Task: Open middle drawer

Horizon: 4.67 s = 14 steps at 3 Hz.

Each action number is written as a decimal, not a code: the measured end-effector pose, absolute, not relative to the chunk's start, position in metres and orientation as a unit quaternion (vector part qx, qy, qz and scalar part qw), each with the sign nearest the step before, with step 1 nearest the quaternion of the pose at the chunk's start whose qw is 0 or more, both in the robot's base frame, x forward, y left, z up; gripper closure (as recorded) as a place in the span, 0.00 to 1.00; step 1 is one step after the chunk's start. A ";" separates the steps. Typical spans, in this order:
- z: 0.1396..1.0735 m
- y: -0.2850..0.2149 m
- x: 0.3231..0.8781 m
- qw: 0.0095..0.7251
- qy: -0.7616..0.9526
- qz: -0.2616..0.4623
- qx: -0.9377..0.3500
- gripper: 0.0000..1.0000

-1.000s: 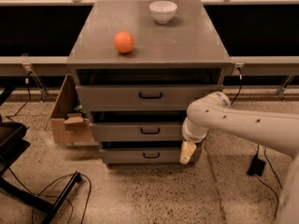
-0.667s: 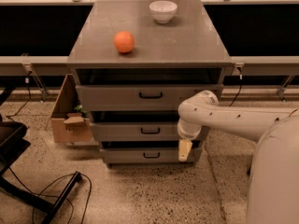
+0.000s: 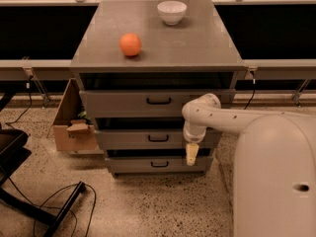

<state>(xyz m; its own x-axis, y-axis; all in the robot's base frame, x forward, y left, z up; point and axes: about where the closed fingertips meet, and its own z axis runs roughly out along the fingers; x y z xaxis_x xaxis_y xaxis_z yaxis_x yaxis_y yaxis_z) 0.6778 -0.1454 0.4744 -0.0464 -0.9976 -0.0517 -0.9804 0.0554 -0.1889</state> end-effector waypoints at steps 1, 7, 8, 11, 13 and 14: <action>0.467 -0.146 0.691 0.073 0.715 -0.046 -0.694 0.00; 0.432 -0.158 0.697 0.045 0.757 -0.017 -0.651 0.68; 0.432 -0.158 0.697 0.045 0.757 -0.016 -0.651 0.45; 0.431 -0.158 0.697 0.045 0.757 -0.016 -0.651 0.00; 0.422 -0.171 0.658 0.003 0.775 0.000 -0.632 0.50; 0.430 -0.171 0.659 0.003 0.775 0.000 -0.632 0.73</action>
Offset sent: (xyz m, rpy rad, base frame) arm 0.0362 -0.0017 -0.0266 -0.0099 0.0655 0.0078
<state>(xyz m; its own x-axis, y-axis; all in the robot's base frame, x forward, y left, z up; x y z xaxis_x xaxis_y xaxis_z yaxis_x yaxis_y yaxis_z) 0.6587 -0.1708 0.4299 -0.2007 -0.9796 -0.0048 -0.9796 0.2008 -0.0040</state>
